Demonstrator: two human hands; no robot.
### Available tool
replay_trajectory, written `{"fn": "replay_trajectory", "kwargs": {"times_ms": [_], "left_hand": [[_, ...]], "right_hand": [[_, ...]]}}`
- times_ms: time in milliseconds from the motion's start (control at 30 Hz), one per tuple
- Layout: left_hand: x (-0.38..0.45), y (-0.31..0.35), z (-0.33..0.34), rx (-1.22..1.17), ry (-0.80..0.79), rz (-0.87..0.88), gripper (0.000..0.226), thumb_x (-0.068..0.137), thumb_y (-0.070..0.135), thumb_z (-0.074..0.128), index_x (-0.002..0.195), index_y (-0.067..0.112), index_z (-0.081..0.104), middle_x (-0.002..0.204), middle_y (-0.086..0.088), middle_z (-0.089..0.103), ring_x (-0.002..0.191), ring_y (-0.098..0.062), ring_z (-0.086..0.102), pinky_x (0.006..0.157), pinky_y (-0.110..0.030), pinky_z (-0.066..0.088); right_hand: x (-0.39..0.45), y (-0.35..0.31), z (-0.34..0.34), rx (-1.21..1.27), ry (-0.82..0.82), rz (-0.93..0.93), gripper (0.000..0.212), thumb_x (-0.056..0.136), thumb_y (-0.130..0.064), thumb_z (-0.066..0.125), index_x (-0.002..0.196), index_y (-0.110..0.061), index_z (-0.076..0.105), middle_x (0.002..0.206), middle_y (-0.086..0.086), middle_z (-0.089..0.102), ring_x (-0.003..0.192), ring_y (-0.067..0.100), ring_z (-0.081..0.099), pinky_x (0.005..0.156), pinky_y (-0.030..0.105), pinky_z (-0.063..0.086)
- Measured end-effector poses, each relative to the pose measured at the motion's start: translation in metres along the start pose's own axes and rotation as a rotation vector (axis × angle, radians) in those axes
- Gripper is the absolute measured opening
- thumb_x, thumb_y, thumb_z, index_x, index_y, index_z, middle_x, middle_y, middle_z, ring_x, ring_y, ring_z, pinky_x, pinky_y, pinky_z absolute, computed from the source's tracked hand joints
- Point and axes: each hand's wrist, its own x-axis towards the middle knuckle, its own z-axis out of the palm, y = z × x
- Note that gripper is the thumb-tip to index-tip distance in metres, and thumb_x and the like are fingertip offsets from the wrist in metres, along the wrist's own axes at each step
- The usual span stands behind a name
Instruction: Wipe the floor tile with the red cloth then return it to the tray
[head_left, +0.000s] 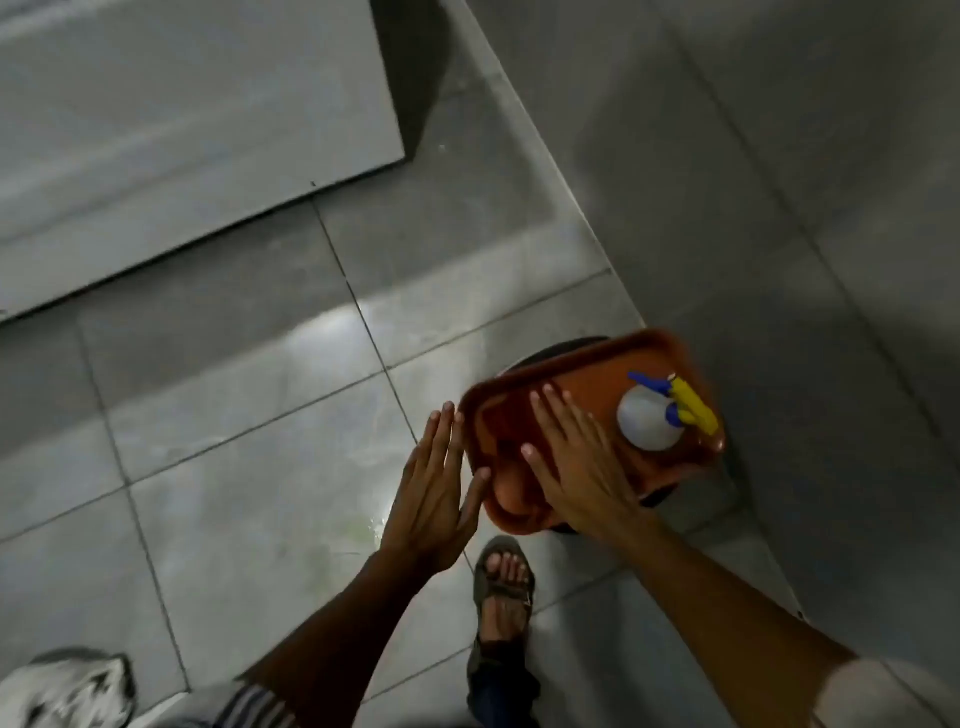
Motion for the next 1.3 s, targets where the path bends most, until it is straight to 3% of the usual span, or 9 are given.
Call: {"fn": "replay_trajectory", "kwargs": {"times_ms": [200,333,633,833,967,1033,1133,1200,1300], "left_hand": [[0.032,-0.030,0.064,0.133,0.027,0.117,0.070,0.119,0.033,0.034,0.178,0.008,0.006,0.190,-0.009,-0.001,0.177,-0.022,-0.002,0.143,-0.038,0.010],[0.037,-0.044,0.086,0.189,0.053,0.182,0.071,0.113,0.024,0.040,0.175,-0.004,0.018,0.186,-0.022,0.011,0.174,-0.034,0.011,0.141,-0.048,0.024],[0.043,-0.050,0.107,0.220,0.019,0.127,0.076,0.116,0.029,0.037,0.176,0.000,0.001,0.188,-0.019,-0.008,0.176,-0.031,-0.009,0.144,-0.052,0.012],[0.031,-0.061,0.091,0.134,0.043,0.083,0.083,0.117,0.052,0.031,0.178,0.008,-0.002,0.189,-0.010,-0.014,0.176,-0.020,-0.015,0.144,-0.043,-0.006],[0.003,-0.099,0.079,0.148,0.078,0.026,0.084,0.116,0.056,0.028,0.179,0.009,0.000,0.190,-0.010,-0.010,0.177,-0.021,-0.011,0.145,-0.050,0.003],[-0.017,-0.125,0.074,0.150,0.096,-0.012,0.082,0.117,0.054,0.029,0.179,0.008,0.001,0.190,-0.010,-0.008,0.177,-0.023,-0.008,0.144,-0.054,0.008],[-0.048,-0.165,0.066,0.102,0.122,-0.091,0.083,0.116,0.053,0.031,0.179,0.009,0.001,0.190,-0.008,-0.008,0.177,-0.022,-0.007,0.144,-0.052,0.006],[-0.070,-0.194,0.060,0.099,0.150,-0.142,0.083,0.116,0.052,0.035,0.179,0.008,0.004,0.190,-0.009,-0.006,0.177,-0.024,-0.006,0.144,-0.051,0.004],[-0.100,-0.240,0.054,0.113,0.174,-0.217,0.083,0.114,0.052,0.036,0.178,0.006,0.008,0.190,-0.011,-0.003,0.177,-0.027,-0.003,0.144,-0.049,0.004]], "right_hand": [[0.036,0.024,0.079,-0.175,0.011,-0.043,0.075,0.111,-0.057,0.017,0.176,-0.023,0.003,0.186,0.006,0.001,0.172,0.030,0.003,0.138,0.055,0.011],[0.039,0.033,0.111,-0.238,0.150,-0.037,0.077,0.112,-0.060,0.020,0.176,-0.020,0.005,0.186,0.009,0.004,0.171,0.034,0.006,0.137,0.059,0.015],[0.045,0.043,0.129,-0.241,0.197,-0.053,0.075,0.113,-0.063,0.014,0.176,-0.024,0.002,0.186,0.007,0.002,0.171,0.033,0.003,0.137,0.059,0.014],[0.044,0.038,0.125,0.029,0.244,-0.007,0.058,0.117,-0.038,0.029,0.174,-0.024,0.025,0.184,0.000,0.020,0.171,0.027,0.009,0.137,0.059,0.016],[0.039,0.028,0.109,0.423,0.247,0.193,0.054,0.116,-0.055,0.028,0.168,-0.043,0.034,0.181,-0.008,0.028,0.169,0.024,0.019,0.134,0.052,0.019],[0.033,0.015,0.096,0.562,0.251,0.329,0.063,0.108,-0.076,0.024,0.162,-0.048,0.039,0.169,-0.005,0.048,0.158,0.019,0.044,0.126,0.049,0.036],[0.015,-0.020,0.081,0.780,0.405,0.373,0.065,0.103,-0.082,0.028,0.151,-0.042,0.048,0.135,-0.026,0.062,0.115,-0.028,0.056,0.096,0.006,0.051],[-0.001,-0.055,0.080,0.861,0.432,0.355,0.045,0.111,-0.068,0.032,0.149,-0.050,0.050,0.131,-0.040,0.060,0.110,-0.032,0.055,0.088,-0.006,0.045],[-0.027,-0.111,0.108,0.908,0.343,0.335,0.027,0.108,-0.065,0.034,0.122,-0.064,0.056,0.095,-0.048,0.065,0.089,-0.020,0.066,0.073,0.001,0.052]]}}
